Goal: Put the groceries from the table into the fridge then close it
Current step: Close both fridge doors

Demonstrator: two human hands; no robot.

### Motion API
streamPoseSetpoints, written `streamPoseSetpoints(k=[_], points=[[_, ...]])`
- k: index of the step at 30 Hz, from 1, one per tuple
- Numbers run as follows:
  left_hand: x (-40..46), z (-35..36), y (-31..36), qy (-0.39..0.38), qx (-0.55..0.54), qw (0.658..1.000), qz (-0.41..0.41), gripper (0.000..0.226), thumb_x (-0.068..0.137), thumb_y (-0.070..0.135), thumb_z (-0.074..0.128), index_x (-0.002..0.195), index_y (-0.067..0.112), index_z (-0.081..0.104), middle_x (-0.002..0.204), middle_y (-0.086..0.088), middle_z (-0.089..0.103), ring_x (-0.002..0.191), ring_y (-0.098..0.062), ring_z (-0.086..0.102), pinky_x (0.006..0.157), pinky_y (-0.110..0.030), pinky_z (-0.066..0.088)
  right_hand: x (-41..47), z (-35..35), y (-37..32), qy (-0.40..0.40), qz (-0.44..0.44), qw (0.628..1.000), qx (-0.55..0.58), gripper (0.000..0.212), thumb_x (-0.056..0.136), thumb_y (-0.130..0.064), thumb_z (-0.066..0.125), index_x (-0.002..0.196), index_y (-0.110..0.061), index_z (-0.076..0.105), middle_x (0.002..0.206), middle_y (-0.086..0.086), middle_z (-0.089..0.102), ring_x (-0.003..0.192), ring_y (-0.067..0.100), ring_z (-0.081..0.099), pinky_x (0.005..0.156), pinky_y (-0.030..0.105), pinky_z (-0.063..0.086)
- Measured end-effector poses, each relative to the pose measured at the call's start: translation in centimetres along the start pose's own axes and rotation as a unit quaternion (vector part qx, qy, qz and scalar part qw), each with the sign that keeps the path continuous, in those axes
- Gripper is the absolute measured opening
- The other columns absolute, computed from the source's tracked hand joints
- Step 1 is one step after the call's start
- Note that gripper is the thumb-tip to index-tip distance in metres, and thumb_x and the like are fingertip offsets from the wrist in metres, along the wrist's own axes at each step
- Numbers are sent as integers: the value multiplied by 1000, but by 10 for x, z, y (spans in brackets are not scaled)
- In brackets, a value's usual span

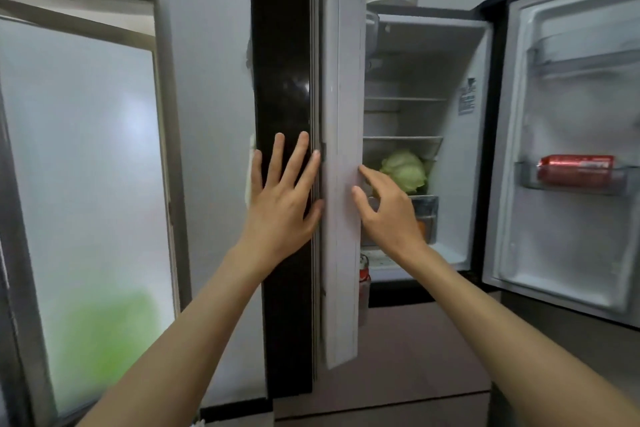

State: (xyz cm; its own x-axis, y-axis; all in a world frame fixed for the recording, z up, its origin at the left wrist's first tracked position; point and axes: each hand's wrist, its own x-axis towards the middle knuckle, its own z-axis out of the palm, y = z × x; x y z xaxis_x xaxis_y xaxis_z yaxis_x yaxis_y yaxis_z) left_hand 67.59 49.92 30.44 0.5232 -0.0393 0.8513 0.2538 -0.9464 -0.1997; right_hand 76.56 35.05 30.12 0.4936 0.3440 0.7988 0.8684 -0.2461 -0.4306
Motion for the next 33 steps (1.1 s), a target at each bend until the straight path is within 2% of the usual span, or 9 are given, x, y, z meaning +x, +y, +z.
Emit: streamPoseSetpoints(k=[3,6,11,16,20,23,26,31,33], points=[[11,3,21,-8,-14,999,38,65,87,38,40,145,14,27,156,-5,16,143,-25,-7,114,-44,-9,-8,-7,14,-7,-37,999,-29,45,95,-20,48,139,-13,41,144,3,42,134,12,36,111,26,27],[24,9,41,-26,-76,994,72,58,93,31,39,146,14,25,155,-2,21,143,-17,-5,115,-35,-15,-16,-16,34,-60,-45,996,-46,48,95,-19,47,142,-16,35,148,0,36,137,10,30,111,23,23],[36,23,78,-38,-186,979,76,55,95,15,45,146,15,24,156,0,18,143,-11,-5,116,-29,-5,-17,-26,62,-72,-44,996,-41,52,95,-22,49,144,-18,31,149,0,35,137,13,32,111,31,30],[36,45,82,-35,-170,985,0,60,96,19,45,148,14,15,158,-3,7,144,-17,-7,119,-38,4,-3,-35,81,-68,-21,997,-30,54,96,-26,45,147,-22,24,154,-2,23,142,12,19,113,32,22],[39,74,76,-108,-132,982,-76,66,97,30,42,150,18,5,158,-3,-4,144,-19,-11,116,-37,0,10,-37,101,-88,-91,978,-168,60,96,-28,44,148,-19,16,158,2,9,145,16,4,118,38,10],[42,93,73,-165,-103,977,-86,67,96,35,42,150,21,5,158,-3,-11,144,-22,-15,116,-43,-1,26,-30,118,-106,-161,938,-289,62,96,-27,43,149,-16,13,158,6,4,145,21,-1,118,44,3],[50,109,66,-176,-83,977,-88,69,95,35,44,150,24,2,157,-3,-14,143,-24,-18,115,-46,-5,48,-17,134,-116,-173,908,-364,64,97,-33,38,149,-14,5,158,7,-3,145,22,-7,116,45,-4],[71,150,51,-154,-61,983,-85,77,92,42,48,148,30,-4,155,-1,-21,141,-25,-24,113,-51,-7,79,11,167,-111,-117,913,-374,67,97,-43,30,149,-14,-1,158,6,-6,145,21,-8,116,43,-4],[79,171,45,-145,-55,985,-77,82,90,46,51,148,33,-6,155,-1,-23,141,-27,-24,112,-55,-6,86,23,189,-91,-114,912,-384,70,95,-44,37,149,-13,5,158,7,-1,145,22,-2,115,44,1]])
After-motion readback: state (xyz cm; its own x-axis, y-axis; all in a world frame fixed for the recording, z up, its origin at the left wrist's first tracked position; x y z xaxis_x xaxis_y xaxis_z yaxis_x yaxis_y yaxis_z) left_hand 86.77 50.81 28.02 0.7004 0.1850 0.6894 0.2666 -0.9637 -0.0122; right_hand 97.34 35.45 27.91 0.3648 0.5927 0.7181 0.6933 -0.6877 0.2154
